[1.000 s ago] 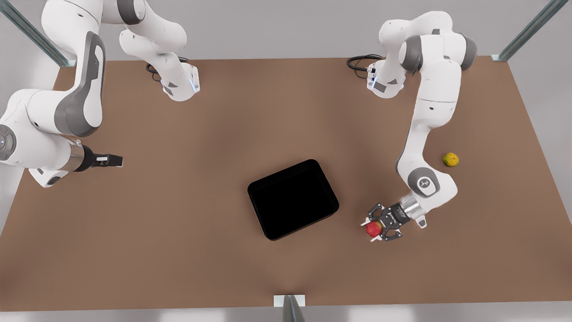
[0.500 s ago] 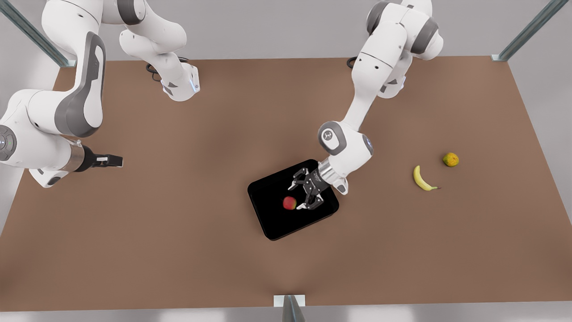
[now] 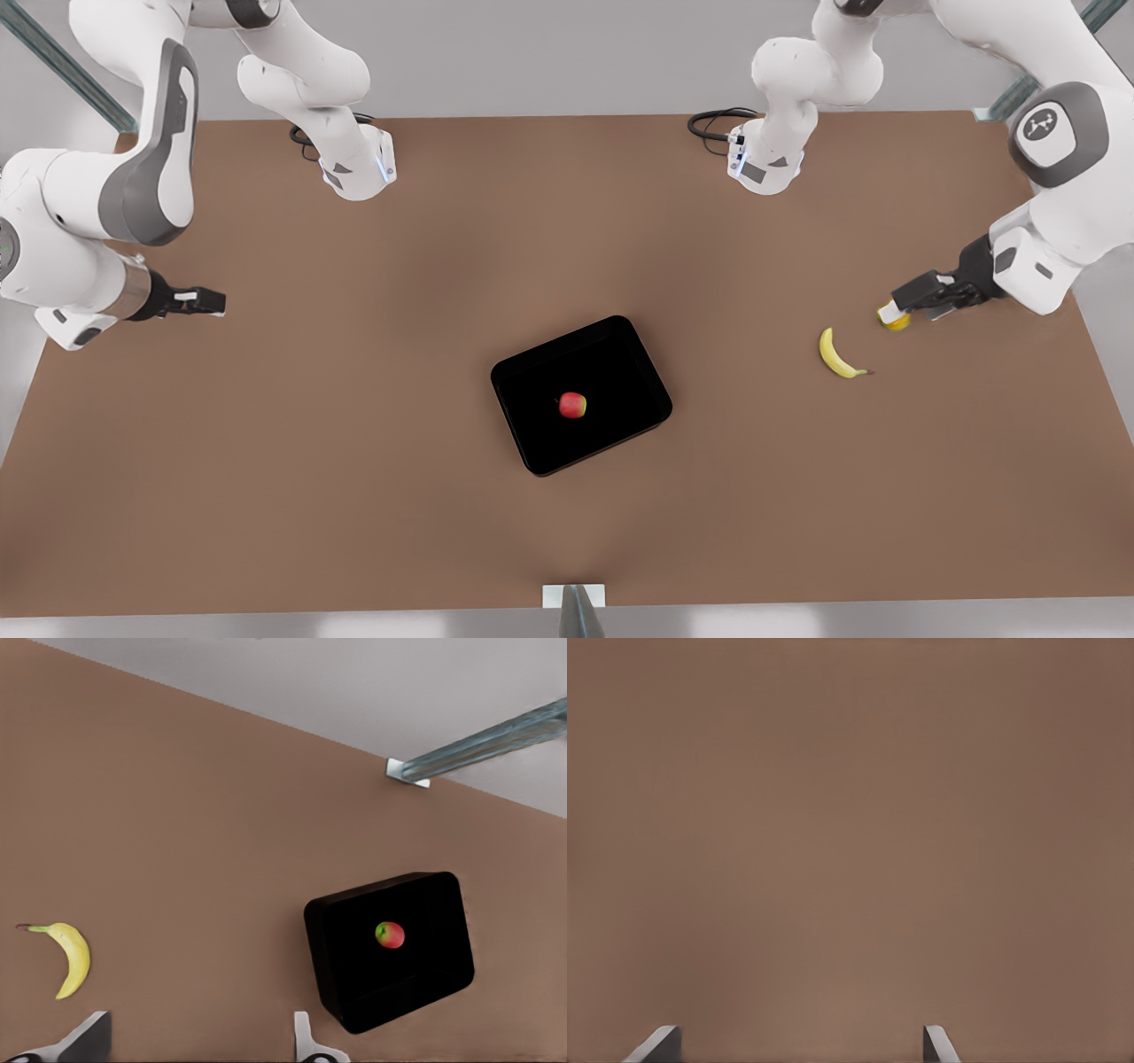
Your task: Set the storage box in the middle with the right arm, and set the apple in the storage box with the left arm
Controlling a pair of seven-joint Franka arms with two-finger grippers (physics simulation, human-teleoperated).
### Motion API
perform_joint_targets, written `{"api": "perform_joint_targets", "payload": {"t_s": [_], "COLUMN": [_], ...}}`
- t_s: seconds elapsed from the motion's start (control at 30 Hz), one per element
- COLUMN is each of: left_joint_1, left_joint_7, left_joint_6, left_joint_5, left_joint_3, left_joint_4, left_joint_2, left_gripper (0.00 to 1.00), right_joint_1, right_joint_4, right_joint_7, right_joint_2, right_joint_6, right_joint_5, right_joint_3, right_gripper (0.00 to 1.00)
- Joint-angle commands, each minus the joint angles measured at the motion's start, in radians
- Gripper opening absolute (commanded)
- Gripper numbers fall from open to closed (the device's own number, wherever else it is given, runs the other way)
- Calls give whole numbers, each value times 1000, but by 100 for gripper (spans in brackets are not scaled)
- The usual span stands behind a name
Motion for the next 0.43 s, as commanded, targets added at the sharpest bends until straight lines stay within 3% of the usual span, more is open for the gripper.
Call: {"api": "perform_joint_targets", "payload": {"t_s": [0.0,0.03,0.1,0.23,0.3,0.4], "left_joint_1": [39,49,46,34,-31,-29], "left_joint_7": [3,58,147,178,167,164], "left_joint_6": [-3,-69,-207,-190,-204,-195], "left_joint_5": [254,254,260,269,298,292], "left_joint_3": [-27,-42,-36,-36,-30,-30], "left_joint_4": [-15,-34,150,166,299,290], "left_joint_2": [-18,-43,141,192,302,297], "left_gripper": [100,100,100,100,100,100], "right_joint_1": [-2,-2,-2,-2,-2,-2], "right_joint_4": [0,0,2,0,2,0], "right_joint_7": [0,0,0,-2,-2,0], "right_joint_2": [0,1,3,10,15,16], "right_joint_6": [-1,-1,-1,-1,-1,-1], "right_joint_5": [1,-1,1,1,1,1], "right_joint_3": [0,0,0,-2,-2,-2], "right_gripper": [100,100,100,100,100,100]}}
